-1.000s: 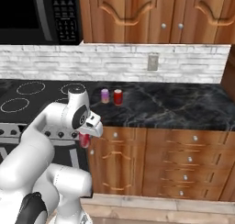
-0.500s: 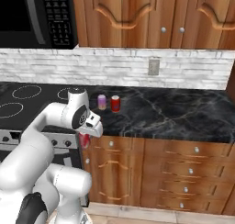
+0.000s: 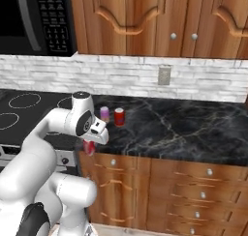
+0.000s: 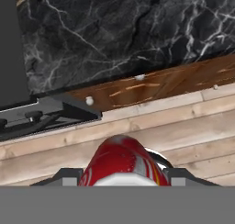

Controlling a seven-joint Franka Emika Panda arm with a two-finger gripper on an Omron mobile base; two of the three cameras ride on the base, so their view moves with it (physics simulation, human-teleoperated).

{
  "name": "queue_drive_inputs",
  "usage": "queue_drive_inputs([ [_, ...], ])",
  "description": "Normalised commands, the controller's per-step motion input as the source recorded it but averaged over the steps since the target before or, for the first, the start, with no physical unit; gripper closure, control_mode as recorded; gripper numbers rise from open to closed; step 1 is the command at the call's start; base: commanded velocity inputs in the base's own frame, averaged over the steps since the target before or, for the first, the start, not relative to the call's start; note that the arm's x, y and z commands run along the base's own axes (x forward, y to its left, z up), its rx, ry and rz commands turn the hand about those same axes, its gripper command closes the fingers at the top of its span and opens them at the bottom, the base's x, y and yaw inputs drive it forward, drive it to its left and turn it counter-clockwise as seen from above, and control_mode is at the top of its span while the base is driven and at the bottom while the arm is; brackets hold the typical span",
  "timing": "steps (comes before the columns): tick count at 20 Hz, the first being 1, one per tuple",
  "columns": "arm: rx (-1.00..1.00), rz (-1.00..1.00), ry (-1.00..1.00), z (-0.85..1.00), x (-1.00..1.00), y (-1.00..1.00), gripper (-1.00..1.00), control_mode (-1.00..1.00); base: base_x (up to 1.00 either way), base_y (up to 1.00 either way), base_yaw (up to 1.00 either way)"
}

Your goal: Four empty soda cans are scattered around the kitchen. Gather all the cans and cluster them next to the stove for recycling.

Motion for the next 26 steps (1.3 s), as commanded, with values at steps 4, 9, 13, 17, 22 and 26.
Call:
queue_drive_inputs([
  [4,0.00,0.00,0.00,0.00,0.00,0.00,1.00,1.00,0.43,-0.27,0.14],
  [9,0.00,0.00,0.00,0.00,0.00,0.00,1.00,1.00,0.39,-0.27,0.16],
  [13,0.00,0.00,0.00,0.00,0.00,0.00,1.00,1.00,0.35,-0.26,0.15],
  [17,0.00,0.00,0.00,0.00,0.00,0.00,1.00,1.00,0.25,-0.18,0.08],
  [22,0.00,0.00,0.00,0.00,0.00,0.00,1.00,1.00,0.02,0.00,-0.01],
  [26,0.00,0.00,0.00,0.00,0.00,0.00,1.00,1.00,0.00,0.00,0.00],
])
